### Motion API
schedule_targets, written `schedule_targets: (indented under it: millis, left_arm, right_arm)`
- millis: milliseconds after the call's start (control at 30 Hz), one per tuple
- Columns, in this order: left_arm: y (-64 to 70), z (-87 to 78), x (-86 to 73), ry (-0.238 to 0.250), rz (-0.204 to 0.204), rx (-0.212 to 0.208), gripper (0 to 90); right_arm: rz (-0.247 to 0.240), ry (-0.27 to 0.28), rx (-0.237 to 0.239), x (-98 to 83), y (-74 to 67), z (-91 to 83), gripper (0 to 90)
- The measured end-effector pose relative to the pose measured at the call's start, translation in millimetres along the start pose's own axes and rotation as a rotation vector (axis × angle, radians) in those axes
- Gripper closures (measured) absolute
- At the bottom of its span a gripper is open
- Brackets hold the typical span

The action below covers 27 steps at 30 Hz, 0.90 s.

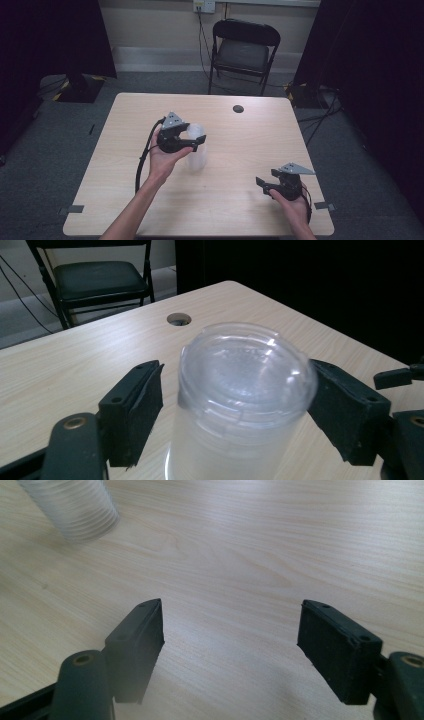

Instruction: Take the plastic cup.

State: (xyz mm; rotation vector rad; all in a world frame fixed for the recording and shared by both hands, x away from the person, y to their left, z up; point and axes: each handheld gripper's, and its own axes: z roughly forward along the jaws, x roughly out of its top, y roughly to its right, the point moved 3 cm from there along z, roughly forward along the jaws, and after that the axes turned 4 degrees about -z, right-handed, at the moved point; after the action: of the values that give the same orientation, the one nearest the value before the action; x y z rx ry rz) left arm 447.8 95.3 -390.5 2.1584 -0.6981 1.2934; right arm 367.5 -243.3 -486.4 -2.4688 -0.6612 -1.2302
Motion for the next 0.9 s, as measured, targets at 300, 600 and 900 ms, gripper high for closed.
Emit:
schedule_targets:
  millis: [300,600,900]
  left_arm:
    - [-1.5,13.1,-9.9,-0.033,0.033,0.012,28.9]
    - [-2.0,22.5,-19.6,-0.071,0.041,0.035,23.2]
    - [-3.8,30.3,-28.9,-0.099,0.05,0.05,20.1]
  right_arm:
    - [-0.001,0.001,0.005,0.1,-0.5,0.9,26.2]
    - [0.001,0.001,0.007,0.1,0.1,0.4,26.1]
    - [0.004,0.003,0.007,0.1,0.6,0.7,26.1]
